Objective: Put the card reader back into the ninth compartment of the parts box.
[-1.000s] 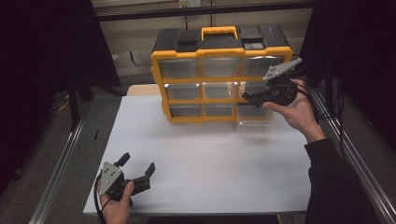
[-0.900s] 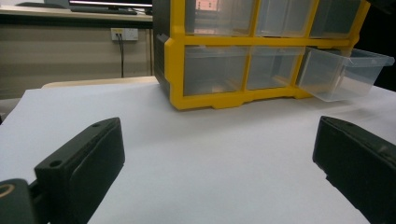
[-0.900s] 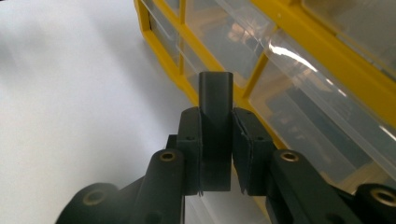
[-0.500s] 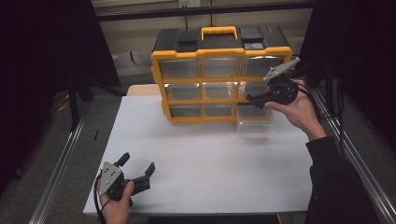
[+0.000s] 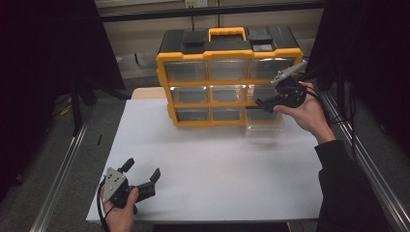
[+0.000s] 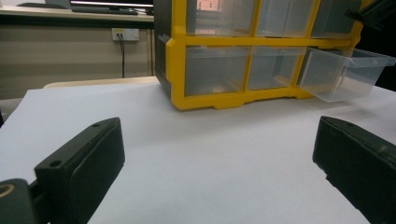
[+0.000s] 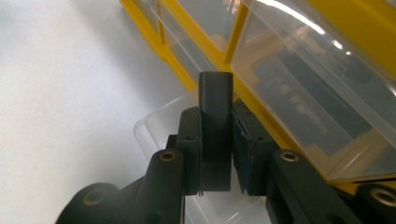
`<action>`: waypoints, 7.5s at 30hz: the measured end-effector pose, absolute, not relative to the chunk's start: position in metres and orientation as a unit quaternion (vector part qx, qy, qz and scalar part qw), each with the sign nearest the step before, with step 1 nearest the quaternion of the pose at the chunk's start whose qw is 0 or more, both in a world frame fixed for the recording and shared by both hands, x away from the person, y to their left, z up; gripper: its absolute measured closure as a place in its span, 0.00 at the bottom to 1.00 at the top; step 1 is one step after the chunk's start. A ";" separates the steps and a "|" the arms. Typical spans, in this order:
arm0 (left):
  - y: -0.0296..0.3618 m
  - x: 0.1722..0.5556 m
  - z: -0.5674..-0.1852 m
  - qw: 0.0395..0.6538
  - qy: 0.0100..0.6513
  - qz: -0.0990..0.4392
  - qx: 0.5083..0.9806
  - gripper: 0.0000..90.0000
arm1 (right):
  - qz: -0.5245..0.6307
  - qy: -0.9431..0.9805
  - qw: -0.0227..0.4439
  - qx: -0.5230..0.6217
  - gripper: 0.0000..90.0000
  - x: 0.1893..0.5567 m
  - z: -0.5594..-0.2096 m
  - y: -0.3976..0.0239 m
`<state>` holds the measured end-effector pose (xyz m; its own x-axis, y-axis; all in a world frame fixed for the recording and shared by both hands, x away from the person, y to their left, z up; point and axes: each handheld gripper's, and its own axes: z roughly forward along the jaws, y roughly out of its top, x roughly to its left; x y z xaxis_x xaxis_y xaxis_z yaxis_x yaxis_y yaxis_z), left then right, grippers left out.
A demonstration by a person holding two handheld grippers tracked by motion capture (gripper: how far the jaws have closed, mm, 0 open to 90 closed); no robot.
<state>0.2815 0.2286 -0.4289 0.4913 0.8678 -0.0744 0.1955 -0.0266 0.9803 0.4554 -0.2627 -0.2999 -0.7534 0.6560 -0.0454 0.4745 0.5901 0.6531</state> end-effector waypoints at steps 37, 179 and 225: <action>0.229 0.282 -0.429 0.566 0.408 0.296 0.653 0.03 | 0.249 0.901 0.107 0.338 0.82 0.471 -0.334 -0.261; 0.232 0.280 -0.426 0.574 0.411 0.305 0.640 0.03 | 0.484 0.669 0.316 0.467 0.03 0.331 -0.412 -0.290; 0.234 0.278 -0.426 0.566 0.412 0.314 0.641 0.03 | 0.498 0.657 0.315 0.471 0.05 0.273 -0.436 -0.306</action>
